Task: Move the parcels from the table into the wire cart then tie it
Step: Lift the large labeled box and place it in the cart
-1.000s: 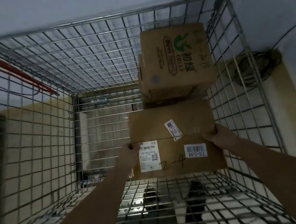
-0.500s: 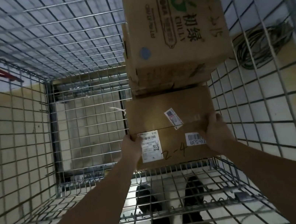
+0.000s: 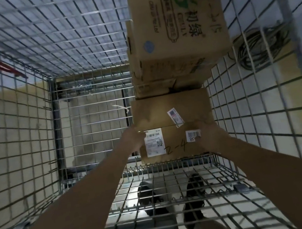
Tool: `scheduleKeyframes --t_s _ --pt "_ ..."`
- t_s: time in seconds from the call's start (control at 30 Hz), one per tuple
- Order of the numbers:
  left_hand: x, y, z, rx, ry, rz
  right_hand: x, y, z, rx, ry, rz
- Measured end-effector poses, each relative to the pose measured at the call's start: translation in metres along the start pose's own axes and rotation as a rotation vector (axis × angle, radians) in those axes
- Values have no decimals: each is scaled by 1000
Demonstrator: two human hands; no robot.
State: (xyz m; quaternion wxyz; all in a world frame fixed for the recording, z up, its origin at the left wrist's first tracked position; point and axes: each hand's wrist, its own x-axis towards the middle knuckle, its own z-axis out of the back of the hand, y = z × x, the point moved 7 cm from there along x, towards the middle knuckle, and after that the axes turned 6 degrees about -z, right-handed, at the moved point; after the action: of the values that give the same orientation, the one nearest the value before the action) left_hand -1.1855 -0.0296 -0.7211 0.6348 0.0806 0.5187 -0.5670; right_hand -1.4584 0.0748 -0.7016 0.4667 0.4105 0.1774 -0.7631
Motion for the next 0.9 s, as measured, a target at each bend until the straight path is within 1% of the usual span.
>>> scheduleKeyframes --t_s 0.1,0.2,0.27,0.33,0.43,0.5,0.63,0.7,0.8,0.9 --pt "-43 -41 37 106 6 -84 -48 11 38 33 -29 39" --pt "-97 -92 82 295 24 -164 -102 29 87 -34 14 71" --pt "-141 -126 119 410 7 -205 -142 45 126 -69 44 95" --pt "-190 -154 157 443 -57 -234 -183 62 168 -135 40 113" --pt "-266 -184 207 415 -151 -275 -245 94 231 -210 -28 130" --pt "-315 -197 231 441 -198 -317 -288 120 264 -245 -61 180" --pt "-416 -206 278 500 -311 -342 -380 174 305 -303 -114 351" --pt "-468 -200 302 475 -386 -332 -426 199 318 -334 -150 429" --pt "-549 -177 333 452 -527 -300 -492 239 328 -406 -254 517" --pt "-630 -143 357 437 -650 -223 -558 283 325 -484 -332 603"
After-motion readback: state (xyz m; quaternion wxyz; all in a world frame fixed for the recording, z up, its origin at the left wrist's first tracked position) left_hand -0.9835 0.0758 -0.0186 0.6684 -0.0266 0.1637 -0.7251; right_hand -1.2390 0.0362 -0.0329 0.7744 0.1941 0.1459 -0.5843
